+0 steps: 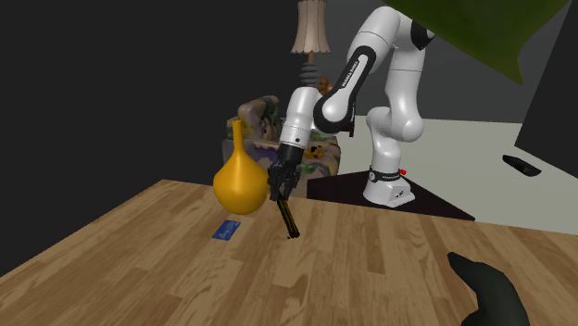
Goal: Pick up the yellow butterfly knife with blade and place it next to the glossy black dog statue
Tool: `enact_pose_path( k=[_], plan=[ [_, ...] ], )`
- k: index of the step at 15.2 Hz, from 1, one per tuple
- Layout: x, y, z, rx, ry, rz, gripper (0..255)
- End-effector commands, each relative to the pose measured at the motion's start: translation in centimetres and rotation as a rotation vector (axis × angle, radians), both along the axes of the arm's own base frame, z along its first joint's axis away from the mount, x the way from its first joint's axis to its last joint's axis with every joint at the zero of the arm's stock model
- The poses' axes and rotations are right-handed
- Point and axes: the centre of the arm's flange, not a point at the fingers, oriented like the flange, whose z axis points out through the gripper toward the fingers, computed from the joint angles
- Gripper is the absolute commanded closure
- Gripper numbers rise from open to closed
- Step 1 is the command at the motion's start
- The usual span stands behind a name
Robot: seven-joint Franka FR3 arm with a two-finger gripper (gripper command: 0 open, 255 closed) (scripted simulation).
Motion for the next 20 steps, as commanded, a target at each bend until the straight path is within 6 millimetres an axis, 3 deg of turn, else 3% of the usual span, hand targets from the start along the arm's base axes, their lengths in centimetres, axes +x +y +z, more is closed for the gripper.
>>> enact_pose_path(
  k=[1, 9, 20],
  plan=[
    [0.0, 0.0, 0.0, 0.000, 0.000, 0.000, 255],
    [0.0, 0.0, 0.0, 0.000, 0.000, 0.000, 255],
    [0.0, 0.0, 5.8, 0.000, 0.000, 0.000, 255]
  ],
)
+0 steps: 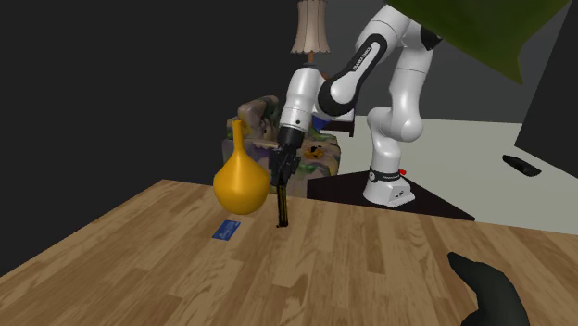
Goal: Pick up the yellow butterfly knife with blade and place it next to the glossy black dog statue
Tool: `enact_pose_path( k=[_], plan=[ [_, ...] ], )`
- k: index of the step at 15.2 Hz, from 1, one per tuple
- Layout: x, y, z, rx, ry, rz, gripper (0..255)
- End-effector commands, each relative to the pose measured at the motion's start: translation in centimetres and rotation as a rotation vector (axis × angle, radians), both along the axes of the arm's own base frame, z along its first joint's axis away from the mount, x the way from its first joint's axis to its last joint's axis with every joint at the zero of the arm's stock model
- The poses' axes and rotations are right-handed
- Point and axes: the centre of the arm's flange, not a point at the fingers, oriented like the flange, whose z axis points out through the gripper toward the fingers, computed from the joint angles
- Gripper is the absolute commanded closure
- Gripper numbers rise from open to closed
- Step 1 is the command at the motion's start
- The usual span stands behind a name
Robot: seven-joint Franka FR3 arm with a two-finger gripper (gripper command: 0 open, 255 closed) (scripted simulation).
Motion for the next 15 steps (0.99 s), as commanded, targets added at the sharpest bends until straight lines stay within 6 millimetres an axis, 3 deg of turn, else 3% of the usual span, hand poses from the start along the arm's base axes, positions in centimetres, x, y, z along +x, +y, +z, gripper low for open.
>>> enact_pose_path(
  k=[1, 15],
  plan=[
    [0.1, 0.0, 1.1, 0.000, 0.001, 0.000, 255],
    [0.1, 0.0, 8.4, 0.000, 0.001, 0.000, 255]
  ],
)
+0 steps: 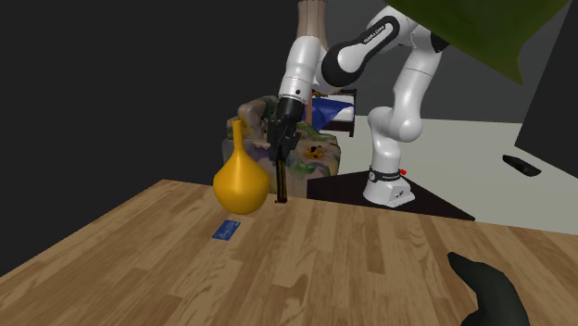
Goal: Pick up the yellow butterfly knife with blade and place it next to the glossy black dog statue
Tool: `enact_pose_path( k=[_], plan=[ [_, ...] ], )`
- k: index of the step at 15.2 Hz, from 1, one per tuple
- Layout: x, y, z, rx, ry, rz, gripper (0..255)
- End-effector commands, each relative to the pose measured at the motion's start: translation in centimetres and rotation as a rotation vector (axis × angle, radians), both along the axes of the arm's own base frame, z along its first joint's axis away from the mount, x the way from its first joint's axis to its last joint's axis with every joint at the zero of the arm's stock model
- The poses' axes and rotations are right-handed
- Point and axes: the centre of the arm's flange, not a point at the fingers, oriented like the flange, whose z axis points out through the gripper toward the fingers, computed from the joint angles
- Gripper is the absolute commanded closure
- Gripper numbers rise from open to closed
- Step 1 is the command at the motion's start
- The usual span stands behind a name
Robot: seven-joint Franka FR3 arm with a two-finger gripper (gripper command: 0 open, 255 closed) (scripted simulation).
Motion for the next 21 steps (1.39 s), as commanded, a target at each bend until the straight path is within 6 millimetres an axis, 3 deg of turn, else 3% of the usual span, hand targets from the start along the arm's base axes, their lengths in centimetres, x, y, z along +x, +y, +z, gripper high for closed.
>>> enact_pose_path(
  k=[1, 21],
  plan=[
    [-0.1, 0.0, 0.9, 0.000, 0.000, 0.000, 255],
    [-0.1, 0.0, 11.4, 0.000, 0.000, 0.000, 255]
  ],
)
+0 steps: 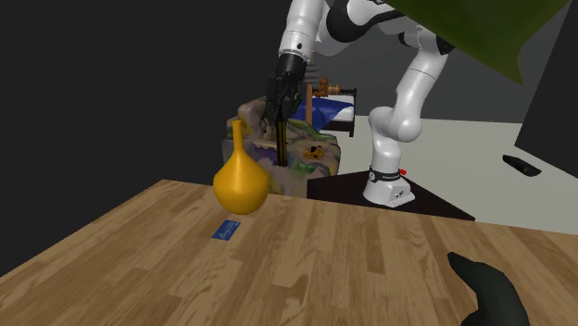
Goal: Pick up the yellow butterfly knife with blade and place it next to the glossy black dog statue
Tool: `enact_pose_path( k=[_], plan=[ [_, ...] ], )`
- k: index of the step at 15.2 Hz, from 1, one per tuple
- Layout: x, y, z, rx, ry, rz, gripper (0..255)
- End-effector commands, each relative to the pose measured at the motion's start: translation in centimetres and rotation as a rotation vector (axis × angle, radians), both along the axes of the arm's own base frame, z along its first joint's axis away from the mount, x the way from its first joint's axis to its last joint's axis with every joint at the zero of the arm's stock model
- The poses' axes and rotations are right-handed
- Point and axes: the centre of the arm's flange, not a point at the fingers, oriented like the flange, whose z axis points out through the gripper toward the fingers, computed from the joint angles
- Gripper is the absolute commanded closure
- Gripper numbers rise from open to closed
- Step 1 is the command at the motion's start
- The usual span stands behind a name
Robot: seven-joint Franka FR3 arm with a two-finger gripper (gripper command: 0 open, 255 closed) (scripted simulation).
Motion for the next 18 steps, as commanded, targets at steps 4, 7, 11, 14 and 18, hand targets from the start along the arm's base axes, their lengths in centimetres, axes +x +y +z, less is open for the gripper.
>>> enact_pose_path(
  k=[4, 7, 11, 14, 18],
  plan=[
    [0.1, -0.1, 2.7, 0.000, 0.000, 0.000, 255],
    [-1.2, 2.2, 2.8, 0.000, 0.000, 0.000, 255],
    [-3.7, 6.8, 2.8, 0.000, 0.000, 0.000, 255],
    [-5.6, 10.3, 2.8, 0.000, 0.000, 0.000, 255],
    [-8.1, 14.9, 2.8, 0.000, 0.000, 0.000, 255]
  ],
)
